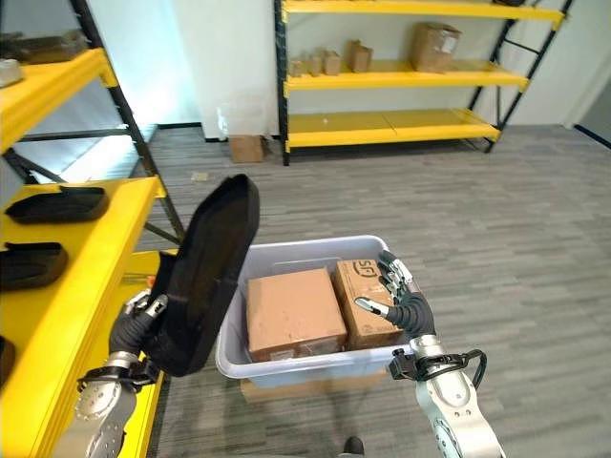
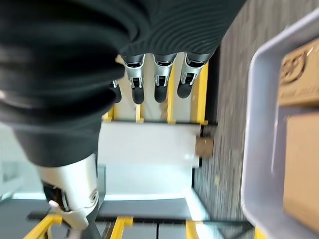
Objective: Move parts from the plastic box to the shelf.
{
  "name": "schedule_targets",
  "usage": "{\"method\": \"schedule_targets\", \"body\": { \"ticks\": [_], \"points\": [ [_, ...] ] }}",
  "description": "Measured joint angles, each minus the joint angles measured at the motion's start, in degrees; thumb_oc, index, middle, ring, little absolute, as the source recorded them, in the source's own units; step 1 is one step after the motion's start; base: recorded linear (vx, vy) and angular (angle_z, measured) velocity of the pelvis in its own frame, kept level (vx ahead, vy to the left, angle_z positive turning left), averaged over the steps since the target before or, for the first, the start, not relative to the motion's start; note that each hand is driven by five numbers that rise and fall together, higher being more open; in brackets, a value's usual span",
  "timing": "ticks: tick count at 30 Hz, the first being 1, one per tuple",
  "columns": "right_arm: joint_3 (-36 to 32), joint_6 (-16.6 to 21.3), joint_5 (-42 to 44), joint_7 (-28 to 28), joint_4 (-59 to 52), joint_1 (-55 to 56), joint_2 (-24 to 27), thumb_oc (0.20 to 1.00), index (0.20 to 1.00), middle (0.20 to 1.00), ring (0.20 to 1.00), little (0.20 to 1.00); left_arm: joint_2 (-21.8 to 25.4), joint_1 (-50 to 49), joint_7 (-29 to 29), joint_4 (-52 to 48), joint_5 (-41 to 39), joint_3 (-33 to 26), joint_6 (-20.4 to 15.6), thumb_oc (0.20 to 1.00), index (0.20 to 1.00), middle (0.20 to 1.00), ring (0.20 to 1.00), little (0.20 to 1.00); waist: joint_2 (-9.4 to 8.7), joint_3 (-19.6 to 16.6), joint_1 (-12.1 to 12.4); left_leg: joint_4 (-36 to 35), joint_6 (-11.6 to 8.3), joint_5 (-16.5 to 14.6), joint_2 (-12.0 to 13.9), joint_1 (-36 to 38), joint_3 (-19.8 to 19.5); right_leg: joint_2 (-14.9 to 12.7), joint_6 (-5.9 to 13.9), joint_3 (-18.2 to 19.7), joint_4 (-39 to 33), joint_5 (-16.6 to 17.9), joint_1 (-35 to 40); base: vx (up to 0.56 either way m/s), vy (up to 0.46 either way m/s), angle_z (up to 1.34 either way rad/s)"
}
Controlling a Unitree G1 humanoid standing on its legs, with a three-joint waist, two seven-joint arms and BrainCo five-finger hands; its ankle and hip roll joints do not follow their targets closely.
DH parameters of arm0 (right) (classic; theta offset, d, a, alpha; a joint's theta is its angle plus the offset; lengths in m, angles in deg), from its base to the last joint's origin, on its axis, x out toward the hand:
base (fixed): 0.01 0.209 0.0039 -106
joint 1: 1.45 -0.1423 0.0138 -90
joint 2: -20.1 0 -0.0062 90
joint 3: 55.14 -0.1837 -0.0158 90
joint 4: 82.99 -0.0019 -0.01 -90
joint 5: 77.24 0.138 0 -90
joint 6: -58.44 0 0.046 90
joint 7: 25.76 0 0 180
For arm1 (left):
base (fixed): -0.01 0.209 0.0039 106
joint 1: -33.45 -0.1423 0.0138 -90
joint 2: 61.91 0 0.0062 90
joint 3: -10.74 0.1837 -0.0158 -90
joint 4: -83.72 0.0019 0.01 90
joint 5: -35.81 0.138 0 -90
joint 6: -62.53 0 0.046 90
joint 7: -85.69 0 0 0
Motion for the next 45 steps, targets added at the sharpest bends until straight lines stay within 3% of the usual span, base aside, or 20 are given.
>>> {"method": "schedule_targets", "body": {
  "ticks": [4, 7, 8, 10, 11, 12, 14, 16, 19, 22, 27, 33, 35, 37, 38, 40, 42, 43, 44, 45],
  "points": [
    [4.0, -0.1, 0.5, -1.1, 0.1, -2.2, 0.4, 1.0, 1.0, 1.0, 1.0, 1.0, -0.7, -0.3, -0.5, 0.0, -3.6, 1.4, 0.7, 0.2, 0.2, 0.2, 0.2, 0.2, 1.05, 0.4, 1.3, 0.5, 0.29, 0.6, 2.0, -0.2, -2.0, 2.5, -0.91, -1.5, 0.3, -0.3, 1.2, -0.16, -0.225, 0.19],
    [5.5, 0.1, 1.2, -2.4, -0.6, -2.8, 1.8, 1.0, 1.0, 1.0, 1.0, 1.0, -3.2, 1.3, -2.1, -0.9, -4.6, 2.4, 0.7, 0.2, 0.2, 0.2, 0.2, 0.2, 1.57, 3.0, 2.9, 5.8, -1.21, 1.4, 5.5, -6.2, -9.2, 6.0, -3.37, -6.0, 3.3, -3.2, 0.3, -0.22, -0.159, 0.85],
    [5.7, 0.1, 1.3, -2.6, 0.1, -3.7, 2.3, 1.0, 1.0, 1.0, 1.0, 1.0, -3.4, 0.7, -2.3, -0.5, -5.0, 3.0, 0.9, 0.2, 0.2, 0.2, 0.2, 0.2, 3.3, 4.3, 4.6, 6.1, -1.95, 3.8, 6.0, -7.9, -10.6, 7.5, -4.15, -7.2, 3.9, -3.5, 0.9, -0.16, -0.101, 1.12],
    [5.1, -0.1, 1.4, -2.6, 0.4, -3.9, 3.2, 1.0, 1.0, 1.0, 1.0, 1.0, -2.4, 1.3, -2.3, -0.2, -5.8, 4.3, 1.7, 0.2, 0.2, 0.2, 0.2, 0.2, 2.4, 6.2, 4.2, 6.9, -1.95, 7.7, 4.7, -11.5, -12.2, 6.5, -5.26, -8.9, 4.5, -4.6, 0.1, -0.24, -0.162, 1.16],
    [4.9, 0.1, 1.4, -2.4, 0.0, -4.4, 4.8, 1.0, 1.0, 1.0, 1.0, 1.0, -2.9, 1.1, -2.5, 0.2, -5.8, 4.4, 1.9, 0.2, 0.2, 0.2, 0.2, 0.2, 4.98, 6.6, 4.5, 6.4, 6.17, 2.1, 4.9, -12.4, -7.7, 8.3, -6.38, -10.1, 5.6, -5.2, 0.2, -0.22, -0.124, 1.0],
    [5.0, 0.1, 1.3, -2.2, 0.1, -4.5, 4.9, 1.0, 1.0, 1.0, 1.0, 1.0, -2.2, 2.0, -2.5, 0.6, -5.8, 4.2, 2.0, 0.2, 0.2, 0.2, 0.2, 0.2, 4.55, 7.4, 4.2, 5.5, 6.07, 0.0, 5.8, -12.5, -5.2, 7.9, -8.12, -9.6, 6.0, -6.3, -0.4, -0.13, -0.065, 1.0],
    [5.0, -0.2, 1.3, -2.2, 0.3, -4.9, 2.2, 1.0, 1.0, 1.0, 1.0, 1.0, 0.6, 3.4, -2.5, 0.4, -5.8, 2.9, 1.9, 0.2, 0.2, 0.2, 0.2, 0.2, -1.7, 8.5, 5.3, 16.2, 4.89, -1.7, 1.6, -15.5, -3.1, 2.2, -7.94, -9.9, 7.5, -5.8, -3.3, -0.14, -0.054, 0.61],
    [4.5, 0.0, 1.3, -2.4, -1.6, -4.8, 2.5, 1.0, 1.0, 1.0, 1.0, 1.0, 0.7, 3.9, -2.5, 0.5, -5.8, 1.8, 1.9, 0.2, 0.2, 0.2, 0.2, 0.2, -3.79, 8.9, 4.7, 29.4, 5.24, -6.5, -1.1, -15.9, -2.3, -0.1, -8.71, -11.7, 3.4, -4.6, -1.3, -0.05, 0.067, 0.48],
    [2.8, 0.0, 1.6, -2.6, -2.0, -4.0, 2.4, 1.0, 1.0, 1.0, 1.0, 1.0, -0.7, 6.5, -3.4, 0.4, -5.8, 2.5, 1.9, 0.2, 0.2, 0.2, 0.2, 0.2, -1.13, 8.0, 0.6, 19.9, 3.15, -12.6, -1.1, -6.4, 0.2, 0.0, -4.92, -14.8, 3.6, -1.8, -0.3, 0.05, 0.187, 0.9],
    [2.0, -0.4, 1.5, -3.1, -1.1, -1.9, -1.9, 1.0, 1.0, 1.0, 1.0, 1.0, 1.1, 6.8, -3.5, 0.2, -5.8, 2.5, 2.0, 0.2, 0.2, 0.2, 0.2, 0.2, -3.84, 7.1, 0.7, 12.9, 3.37, -8.5, -4.8, -5.7, 1.2, -3.2, -2.8, -16.0, 2.4, -2.7, 0.1, 0.09, 0.209, 0.56],
    [2.0, -0.5, 1.5, -3.1, 1.1, -2.5, -4.3, 1.0, 1.0, 1.0, 1.0, 1.0, 4.7, 6.5, -3.4, 0.0, -5.6, 1.2, 1.9, 0.2, 0.2, 0.2, 0.2, 0.2, -6.66, 4.4, 2.5, 12.5, 4.45, -7.7, -8.2, -6.1, -0.7, -6.0, -2.82, -15.8, 4.5, 0.5, -0.1, 0.01, 0.25, 0.36],
    [2.9, -0.9, 1.4, -2.9, 2.7, -2.8, -4.4, 1.0, 1.0, 1.0, 1.0, 1.0, 2.6, 4.5, -3.3, 0.3, -3.3, 0.0, 1.8, 0.2, 0.2, 0.2, 0.2, 0.2, -5.58, 5.5, 3.4, 18.3, 8.77, -12.2, -12.5, -8.6, -1.5, -11.6, -4.76, -15.6, 8.7, 5.7, -1.0, 0.05, 0.322, 0.19],
    [3.6, -1.1, 1.4, -2.2, 2.5, -2.5, -4.2, 1.0, 1.0, 1.0, 1.0, 1.0, 2.3, 6.5, -3.1, 2.8, -3.3, 1.2, 1.7, 0.2, 0.2, 0.2, 0.2, 0.2, -4.44, 6.3, 0.9, 19.3, 11.88, -11.7, -15.0, -10.1, -5.0, -14.3, -5.52, -7.4, 17.0, 7.8, -4.2, 0.01, 0.155, 0.81],
    [6.4, -2.0, 1.7, -2.3, 3.0, -2.7, -4.0, 1.0, 1.0, 1.0, 1.0, 1.0, 2.3, 7.3, -2.5, 4.1, -2.7, 2.2, 1.7, 0.2, 0.2, 0.2, 0.2, 0.2, -3.2, 6.2, 0.5, 15.5, 12.64, -9.6, -14.6, -8.9, -6.7, -9.3, -1.2, 8.7, 23.5, 0.4, -11.4, 0.04, 0.15, 0.56],
    [8.5, -2.3, 1.7, -2.9, 3.1, -4.4, -4.1, 1.0, 1.0, 1.0, 1.0, 1.0, 3.2, 7.7, -2.0, 4.1, -2.3, 1.6, 1.8, 0.2, 0.2, 0.2, 0.2, 0.2, -2.68, 6.8, 0.3, 13.4, 13.12, -7.9, -13.7, -8.9, -7.5, -1.7, 0.2, 17.1, 25.7, -4.5, -14.5, 0.04, 0.115, 0.22],
    [9.0, -2.3, 1.7, -3.5, 3.0, -5.2, -4.0, 1.0, 1.0, 1.0, 1.0, 1.0, 4.6, 8.6, -2.0, 4.1, -1.1, 1.8, 1.8, 0.2, 0.2, 0.2, 0.2, 0.2, -4.07, 7.7, -0.2, 8.6, 14.03, -4.8, -14.0, -5.8, -8.6, 7.5, -3.83, 16.7, 28.0, -10.5, -16.2, 0.03, 0.063, 0.45],
    [8.9, -2.3, 2.3, -3.8, 3.2, -5.2, -3.9, 1.0, 1.0, 1.0, 1.0, 1.0, 3.5, 8.2, -2.1, 4.1, -1.1, 2.4, 1.8, 0.2, 0.2, 0.2, 0.2, 0.2, -4.66, 7.4, -0.7, 6.6, 14.25, -4.5, -15.1, -4.0, -9.7, 13.2, -5.89, 13.0, 26.6, -11.4, -15.6, -0.01, -0.006, 0.39],
    [9.1, -2.3, 2.7, -4.1, 3.1, -5.2, -3.7, 1.0, 1.0, 1.0, 1.0, 1.0, 2.6, 7.9, -2.1, 3.9, -0.8, 2.7, 1.8, 0.2, 0.2, 0.2, 0.2, 0.2, -5.0, 7.3, -0.7, 6.3, 13.85, -4.2, -16.1, -3.4, -10.1, 13.8, -6.61, 10.6, 22.6, -10.5, -13.9, -0.03, -0.031, 0.46],
    [8.8, -2.4, 3.1, -4.7, 4.0, -6.0, -3.2, 1.0, 1.0, 1.0, 1.0, 1.0, 1.6, 7.2, -2.1, 2.3, 0.2, 3.0, 2.2, 0.2, 0.2, 0.2, 0.2, 0.2, -5.62, 6.8, -0.5, 5.8, 13.44, -4.2, -18.0, -1.9, -11.0, 12.6, -10.09, 7.4, 10.2, -5.4, -7.1, -0.04, -0.105, 0.36],
    [8.9, -2.4, 3.8, -4.7, 4.0, -6.6, -3.2, 1.0, 1.0, 1.0, 1.0, 1.0, 1.4, 7.0, -2.2, 0.7, 0.6, 2.6, 2.3, 0.2, 0.2, 0.2, 0.2, 0.2, -5.19, 6.9, -0.4, 5.8, 13.07, -4.5, -17.9, -1.9, -11.1, 12.8, -10.02, 6.4, 6.6, -3.8, -5.3, 0.01, -0.114, 0.4]
  ]
}}
